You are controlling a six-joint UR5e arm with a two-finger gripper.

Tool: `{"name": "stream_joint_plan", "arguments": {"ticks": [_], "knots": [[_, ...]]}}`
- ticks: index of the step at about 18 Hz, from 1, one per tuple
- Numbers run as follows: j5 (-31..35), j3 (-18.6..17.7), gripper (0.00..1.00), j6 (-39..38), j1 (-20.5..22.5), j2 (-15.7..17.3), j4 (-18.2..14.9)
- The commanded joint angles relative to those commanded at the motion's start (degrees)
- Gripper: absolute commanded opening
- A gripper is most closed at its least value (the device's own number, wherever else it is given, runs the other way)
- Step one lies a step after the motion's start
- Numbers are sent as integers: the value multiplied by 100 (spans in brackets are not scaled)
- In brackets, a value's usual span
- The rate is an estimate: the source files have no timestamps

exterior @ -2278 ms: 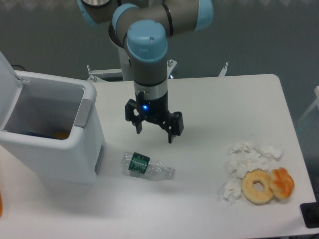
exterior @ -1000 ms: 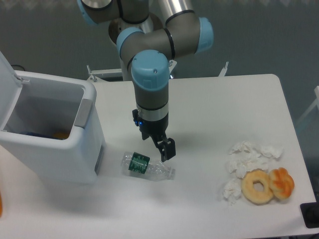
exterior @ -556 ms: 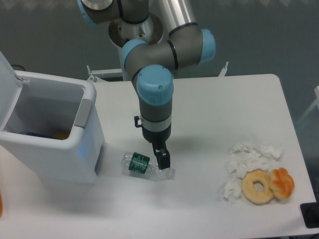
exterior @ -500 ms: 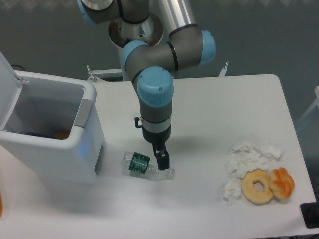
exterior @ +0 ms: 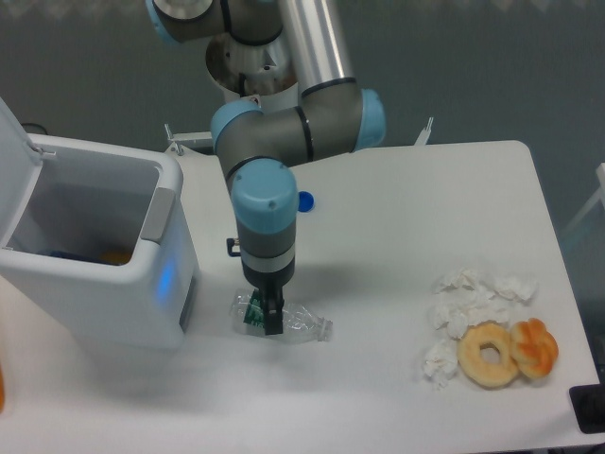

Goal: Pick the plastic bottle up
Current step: 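Close the gripper around the bottle's green label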

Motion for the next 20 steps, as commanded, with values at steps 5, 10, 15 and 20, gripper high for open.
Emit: {"name": "stream_joint_plan", "arguments": {"ticks": [5, 10, 15, 20], "knots": [[9, -123, 100, 309, -9, -44, -18], [-35, -132, 100, 204, -114, -175, 0], [-52, -132, 100, 19, -176, -272, 9], [-52, -123, 100, -51, -202, -378, 26]]}}
